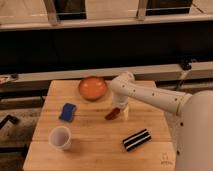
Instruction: Place the pepper in the ceramic bowl
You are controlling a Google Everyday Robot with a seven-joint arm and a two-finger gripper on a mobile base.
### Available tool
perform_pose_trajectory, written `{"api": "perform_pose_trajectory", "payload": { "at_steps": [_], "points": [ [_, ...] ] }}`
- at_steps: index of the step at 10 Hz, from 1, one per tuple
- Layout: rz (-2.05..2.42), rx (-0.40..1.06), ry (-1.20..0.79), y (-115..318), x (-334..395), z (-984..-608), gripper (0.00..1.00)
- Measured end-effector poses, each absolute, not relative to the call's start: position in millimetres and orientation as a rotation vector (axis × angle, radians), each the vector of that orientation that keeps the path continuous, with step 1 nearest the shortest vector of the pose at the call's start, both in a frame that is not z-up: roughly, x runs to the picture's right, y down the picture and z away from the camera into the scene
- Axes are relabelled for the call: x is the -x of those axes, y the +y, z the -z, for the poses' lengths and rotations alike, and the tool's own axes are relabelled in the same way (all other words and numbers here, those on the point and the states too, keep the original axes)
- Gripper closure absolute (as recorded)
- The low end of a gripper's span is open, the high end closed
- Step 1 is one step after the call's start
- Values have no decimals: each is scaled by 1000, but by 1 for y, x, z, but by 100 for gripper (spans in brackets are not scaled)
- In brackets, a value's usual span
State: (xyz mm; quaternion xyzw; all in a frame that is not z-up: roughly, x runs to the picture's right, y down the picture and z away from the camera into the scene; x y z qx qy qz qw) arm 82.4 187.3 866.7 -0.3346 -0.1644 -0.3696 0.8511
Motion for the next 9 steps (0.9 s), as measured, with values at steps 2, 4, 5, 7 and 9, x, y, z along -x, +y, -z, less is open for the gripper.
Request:
{"api": "perform_pose_trajectory", "payload": {
  "at_steps": [2,4,5,7,9],
  "points": [
    [781,708,-350,187,-81,-868,20],
    [784,708,-349,188,-80,-867,31],
    [784,708,-350,188,-79,-866,42],
    [785,713,-353,188,-78,-867,60],
    [789,713,-354,188,-77,-867,82]
  ]
}}
